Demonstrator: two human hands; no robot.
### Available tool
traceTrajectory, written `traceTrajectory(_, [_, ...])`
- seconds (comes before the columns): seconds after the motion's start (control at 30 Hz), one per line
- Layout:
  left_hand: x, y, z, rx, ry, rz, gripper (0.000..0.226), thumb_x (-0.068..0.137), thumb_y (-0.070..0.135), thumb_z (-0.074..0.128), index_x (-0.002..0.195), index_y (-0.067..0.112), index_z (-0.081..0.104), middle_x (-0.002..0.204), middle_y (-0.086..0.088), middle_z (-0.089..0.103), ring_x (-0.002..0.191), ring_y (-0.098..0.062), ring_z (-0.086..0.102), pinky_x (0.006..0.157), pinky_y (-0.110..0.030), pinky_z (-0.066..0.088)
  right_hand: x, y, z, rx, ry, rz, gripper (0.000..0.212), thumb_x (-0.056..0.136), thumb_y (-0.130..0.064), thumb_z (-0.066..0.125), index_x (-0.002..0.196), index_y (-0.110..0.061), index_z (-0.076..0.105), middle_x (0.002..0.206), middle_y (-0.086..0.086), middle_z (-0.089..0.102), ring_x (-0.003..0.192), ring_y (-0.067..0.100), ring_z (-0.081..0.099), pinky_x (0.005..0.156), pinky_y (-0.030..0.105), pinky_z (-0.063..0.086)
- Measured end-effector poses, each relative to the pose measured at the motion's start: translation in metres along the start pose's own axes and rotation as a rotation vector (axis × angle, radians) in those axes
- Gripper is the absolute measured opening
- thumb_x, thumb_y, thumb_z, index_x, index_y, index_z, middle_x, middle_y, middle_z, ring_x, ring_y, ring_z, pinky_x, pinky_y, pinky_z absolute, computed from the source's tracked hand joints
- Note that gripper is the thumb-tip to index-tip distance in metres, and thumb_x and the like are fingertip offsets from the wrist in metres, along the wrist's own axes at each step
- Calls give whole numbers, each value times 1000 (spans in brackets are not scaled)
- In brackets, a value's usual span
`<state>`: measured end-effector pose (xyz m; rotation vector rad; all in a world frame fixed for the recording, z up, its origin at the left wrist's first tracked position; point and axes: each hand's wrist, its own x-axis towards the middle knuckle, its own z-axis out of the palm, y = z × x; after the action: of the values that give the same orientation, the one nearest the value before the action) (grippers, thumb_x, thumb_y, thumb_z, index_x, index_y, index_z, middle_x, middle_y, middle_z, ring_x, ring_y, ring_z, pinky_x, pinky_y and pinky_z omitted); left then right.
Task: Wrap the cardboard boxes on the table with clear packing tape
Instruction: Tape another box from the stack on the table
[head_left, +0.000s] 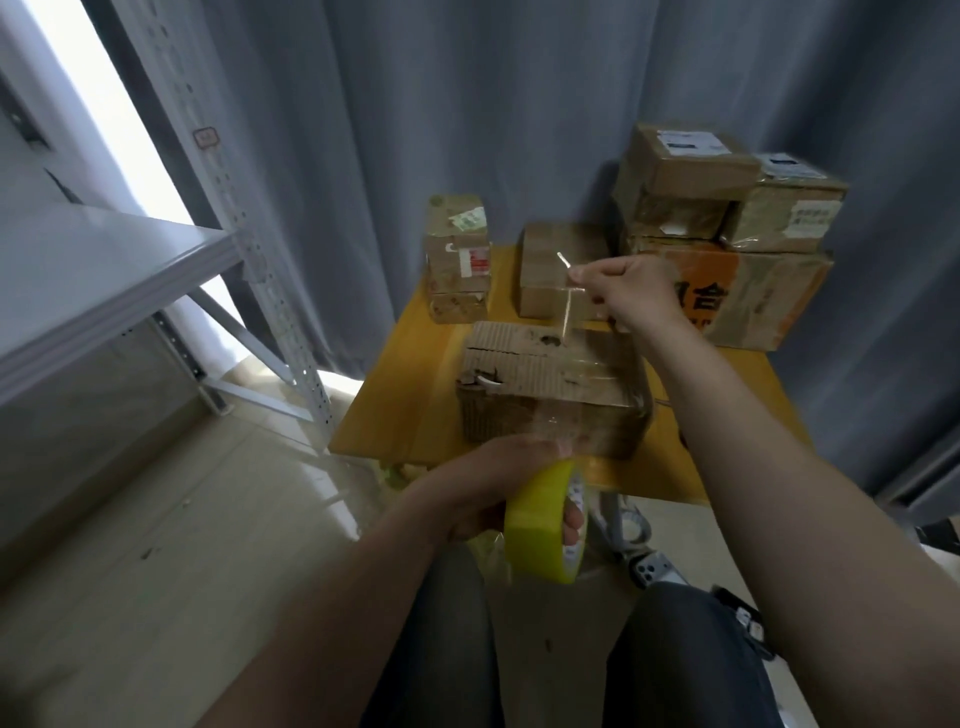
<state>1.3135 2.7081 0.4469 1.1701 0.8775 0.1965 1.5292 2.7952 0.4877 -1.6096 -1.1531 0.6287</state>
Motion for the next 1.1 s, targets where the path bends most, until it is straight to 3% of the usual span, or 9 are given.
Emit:
traceTrajectory(0.13, [15, -9, 5, -67, 79, -21, 20, 111, 31, 42, 121, 16, 51, 79, -18, 74, 66, -29, 73, 89, -51, 56, 16, 3, 10, -130, -75, -3, 21, 92, -31, 77, 106, -16, 81, 100, -13, 71, 84, -7, 56, 91, 25, 46])
traceTrajectory(0.27, [20, -7, 8, -61, 120, 8, 14, 112, 31, 40, 114, 21, 50, 75, -15, 75, 64, -27, 73, 73, -40, 60, 26, 14, 13, -184, -98, 31, 21, 91, -31, 78, 103, -14, 81, 97, -9, 71, 84, -5, 56, 89, 24, 41])
traceTrajectory(0.4, [23, -7, 8, -37, 132, 18, 16, 112, 31, 39, 108, 21, 51, 73, -15, 75, 62, -27, 73, 60, -34, 60, 32, 25, 17, -202, -90, 50, 19, 90, -34, 79, 99, -18, 82, 107, -5, 76, 104, 8, 63, 95, 28, 45])
traceTrajectory(0.57, [33, -17, 10, -36, 164, 27, 20, 112, 30, 42, 105, 12, 48, 71, -17, 73, 57, -26, 72, 51, -29, 58, 36, 38, 25, -332, -88, 64, 11, 87, -44, 79, 85, -33, 81, 108, -10, 78, 110, 12, 66, 106, 44, 50])
traceTrajectory(0.7, [44, -25, 9, -87, 202, 10, 26, 110, 35, 46, 123, 12, 46, 74, -19, 74, 58, -28, 72, 50, -31, 58, 41, 53, 34, -595, -61, -14, 20, 86, -57, 74, 68, -48, 72, 98, -22, 76, 106, 13, 67, 104, 55, 47])
traceTrajectory(0.83, [48, -26, 9, -145, 209, 48, 27, 110, 41, 44, 109, 16, 53, 71, -16, 73, 58, -28, 71, 52, -31, 59, 39, 42, 34, -1002, -142, 17, 39, 99, -64, 50, 115, -37, 74, 125, 0, 69, 129, 29, 48, 105, 52, 31])
traceTrajectory(0.93, [51, -27, 8, -168, 225, 54, 32, 111, 43, 39, 106, 16, 54, 70, -16, 73, 56, -28, 69, 51, -31, 59, 27, 27, 31, -1089, -116, -2, 73, 103, -61, 40, 160, -18, 27, 154, 13, 46, 143, 38, 32, 113, 56, 26])
traceTrajectory(1.03, [55, -30, 5, -189, 245, 54, 33, 110, 45, 41, 108, 15, 55, 72, -18, 73, 56, -29, 70, 53, -33, 58, -14, 6, 23, -899, -20, -288, 67, 105, -53, 42, 159, -16, 30, 160, 10, 39, 149, 32, 30, 123, 52, 22])
traceTrajectory(1.1, [59, -32, 5, -200, 243, 59, 34, 110, 43, 43, 109, 12, 58, 72, -19, 73, 55, -29, 70, 51, -32, 58, -52, -3, 24, -821, -139, -372, 59, 107, -53, 37, 156, -19, 37, 164, 3, 36, 153, 24, 27, 127, 47, 12])
